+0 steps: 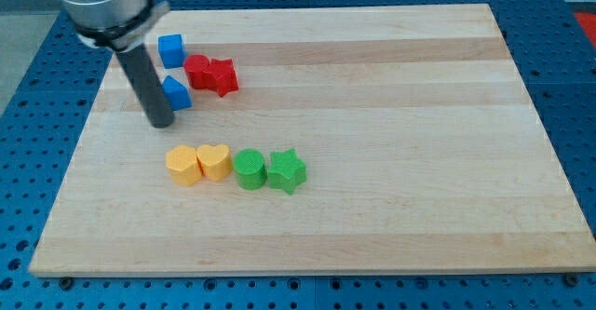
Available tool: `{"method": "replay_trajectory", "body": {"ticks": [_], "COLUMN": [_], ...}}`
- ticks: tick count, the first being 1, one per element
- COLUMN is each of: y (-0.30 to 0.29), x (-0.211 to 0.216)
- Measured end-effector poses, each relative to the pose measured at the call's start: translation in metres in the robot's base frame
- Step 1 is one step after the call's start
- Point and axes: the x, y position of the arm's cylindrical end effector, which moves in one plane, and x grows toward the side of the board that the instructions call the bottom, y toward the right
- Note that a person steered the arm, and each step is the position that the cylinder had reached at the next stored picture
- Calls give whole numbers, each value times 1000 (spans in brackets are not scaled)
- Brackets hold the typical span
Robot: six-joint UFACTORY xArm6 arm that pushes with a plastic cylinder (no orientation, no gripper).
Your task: Separate red star from red circle
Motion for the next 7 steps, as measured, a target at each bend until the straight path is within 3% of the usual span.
{"method": "replay_trajectory", "body": {"ticks": [3,5,6,7], "y": [-46,-90,-85,-46], "x": [-21,-74,-113,-114]}}
